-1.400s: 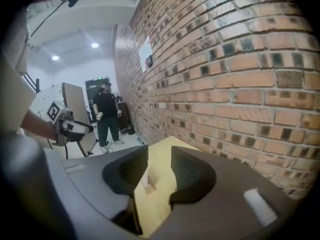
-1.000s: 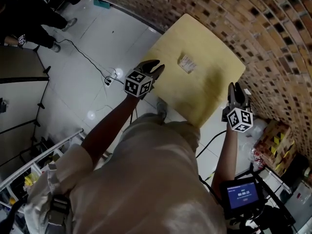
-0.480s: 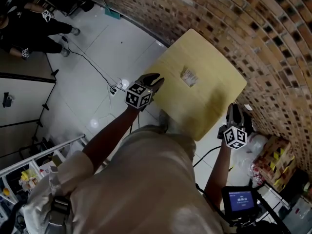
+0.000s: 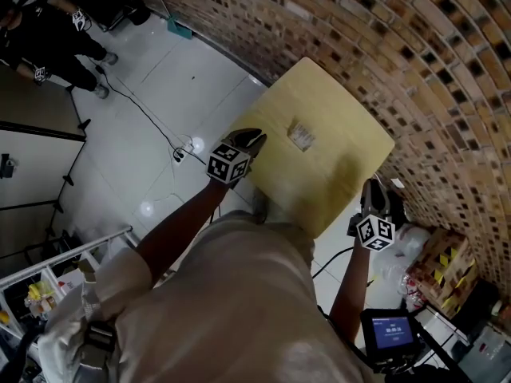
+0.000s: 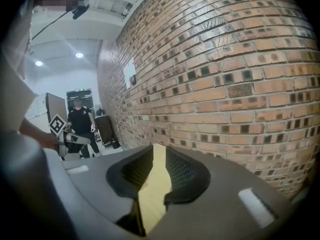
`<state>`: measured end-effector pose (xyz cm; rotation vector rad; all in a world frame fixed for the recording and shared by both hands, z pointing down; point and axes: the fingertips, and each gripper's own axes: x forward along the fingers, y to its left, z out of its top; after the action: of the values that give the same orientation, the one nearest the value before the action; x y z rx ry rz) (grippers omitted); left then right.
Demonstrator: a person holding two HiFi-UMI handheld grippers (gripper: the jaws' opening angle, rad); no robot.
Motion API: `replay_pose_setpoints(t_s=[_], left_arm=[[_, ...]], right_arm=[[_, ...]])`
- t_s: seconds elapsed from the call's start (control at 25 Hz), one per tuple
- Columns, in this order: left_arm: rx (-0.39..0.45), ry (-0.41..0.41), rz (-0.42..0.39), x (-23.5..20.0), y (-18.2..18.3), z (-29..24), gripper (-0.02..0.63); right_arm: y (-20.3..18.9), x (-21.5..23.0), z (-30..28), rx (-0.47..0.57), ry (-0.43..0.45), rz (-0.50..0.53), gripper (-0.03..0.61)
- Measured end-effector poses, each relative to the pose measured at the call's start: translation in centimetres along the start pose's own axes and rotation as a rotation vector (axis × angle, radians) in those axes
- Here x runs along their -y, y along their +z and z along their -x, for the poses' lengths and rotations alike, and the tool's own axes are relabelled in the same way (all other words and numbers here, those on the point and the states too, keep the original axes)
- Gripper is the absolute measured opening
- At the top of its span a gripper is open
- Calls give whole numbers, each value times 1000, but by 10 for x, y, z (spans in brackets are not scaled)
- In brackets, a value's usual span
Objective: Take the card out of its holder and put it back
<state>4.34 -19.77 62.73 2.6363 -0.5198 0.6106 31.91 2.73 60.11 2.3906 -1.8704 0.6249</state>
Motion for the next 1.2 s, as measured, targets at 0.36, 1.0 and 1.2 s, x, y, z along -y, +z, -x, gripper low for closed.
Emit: replay_pose_setpoints(t_s=[0.36, 1.0, 1.2], left_arm=[[-26, -23, 45, -5, -22, 7, 95], [93, 125, 156, -4, -38, 83, 95], [89, 151, 152, 24, -54, 111, 95]], right_arm=[[-25, -30, -15, -74, 52, 12, 72], [-14, -74, -14, -48, 198, 42, 58], [-12, -84, 11, -49, 247, 131, 55]])
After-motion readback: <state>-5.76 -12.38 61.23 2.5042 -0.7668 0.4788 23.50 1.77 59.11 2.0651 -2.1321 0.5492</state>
